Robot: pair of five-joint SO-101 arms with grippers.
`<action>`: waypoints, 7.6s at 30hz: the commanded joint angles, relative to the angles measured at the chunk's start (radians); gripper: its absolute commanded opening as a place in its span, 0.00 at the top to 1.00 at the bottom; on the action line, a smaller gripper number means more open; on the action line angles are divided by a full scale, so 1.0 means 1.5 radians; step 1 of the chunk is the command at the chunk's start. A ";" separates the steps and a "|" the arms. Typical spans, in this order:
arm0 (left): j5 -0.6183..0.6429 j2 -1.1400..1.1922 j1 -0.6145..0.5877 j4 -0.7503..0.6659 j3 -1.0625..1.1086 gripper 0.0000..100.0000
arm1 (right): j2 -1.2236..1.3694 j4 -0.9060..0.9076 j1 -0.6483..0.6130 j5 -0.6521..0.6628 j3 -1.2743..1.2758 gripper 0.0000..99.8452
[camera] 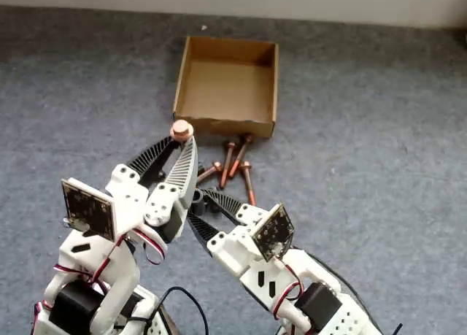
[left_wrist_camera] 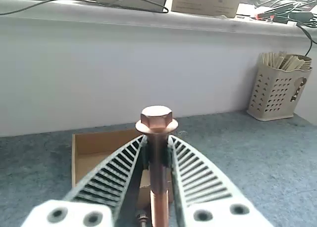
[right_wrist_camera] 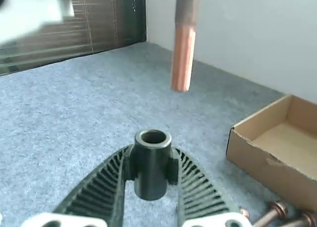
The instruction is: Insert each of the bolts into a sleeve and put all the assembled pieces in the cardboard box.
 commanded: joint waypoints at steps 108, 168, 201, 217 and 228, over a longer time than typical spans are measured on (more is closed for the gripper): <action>-0.136 -0.108 -0.334 0.094 0.368 1.00 | 0.425 0.173 0.206 -0.055 -0.510 1.00; -0.136 -0.108 -0.336 0.093 0.368 0.99 | 0.958 0.196 0.287 -0.056 -0.736 0.88; -0.136 -0.108 -0.336 0.093 0.368 0.99 | 1.349 0.459 0.111 -0.107 -0.911 0.88; -0.137 -0.108 -0.337 0.094 0.368 0.99 | 1.361 0.460 0.135 -0.063 -0.909 1.00; -0.137 -0.108 -0.358 0.094 0.368 0.99 | 1.014 0.555 0.140 -0.063 -0.831 1.00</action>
